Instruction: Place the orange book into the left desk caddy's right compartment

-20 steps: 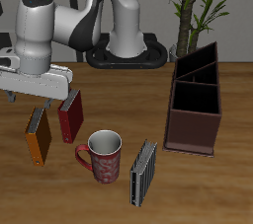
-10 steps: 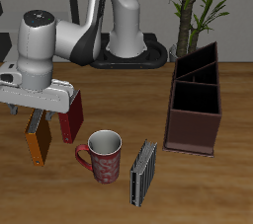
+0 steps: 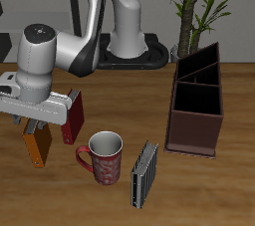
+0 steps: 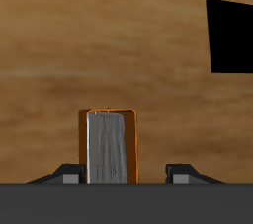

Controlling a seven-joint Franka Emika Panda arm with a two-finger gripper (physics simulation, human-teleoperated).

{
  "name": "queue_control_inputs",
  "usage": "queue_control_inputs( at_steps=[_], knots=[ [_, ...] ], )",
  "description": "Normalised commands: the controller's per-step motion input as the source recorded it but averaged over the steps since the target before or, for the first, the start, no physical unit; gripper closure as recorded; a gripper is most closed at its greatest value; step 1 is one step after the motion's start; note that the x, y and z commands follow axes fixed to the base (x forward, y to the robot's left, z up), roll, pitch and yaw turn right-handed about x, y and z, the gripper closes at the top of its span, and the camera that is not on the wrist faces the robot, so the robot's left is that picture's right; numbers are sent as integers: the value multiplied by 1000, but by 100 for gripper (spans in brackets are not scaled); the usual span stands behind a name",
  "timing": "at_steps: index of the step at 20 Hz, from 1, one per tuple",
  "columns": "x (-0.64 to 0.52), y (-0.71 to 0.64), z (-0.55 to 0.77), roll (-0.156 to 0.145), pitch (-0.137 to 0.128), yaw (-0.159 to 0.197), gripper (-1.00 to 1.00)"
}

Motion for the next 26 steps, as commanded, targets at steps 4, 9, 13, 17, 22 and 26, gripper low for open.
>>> queue_control_inputs(
  at_steps=[4, 9, 13, 17, 22, 26],
  knots=[
    [-56, -34, -16, -16, -3, -24, 100],
    [-5, -6, 24, -15, -4, -12, 100],
    [-34, 3, 139, -21, -15, -12, 100],
    [-124, 35, 351, -40, -50, -5, 100],
    [-182, 12, 432, -15, -47, 6, 100],
    [-380, -12, 666, -54, -78, 2, 100]
  ],
)
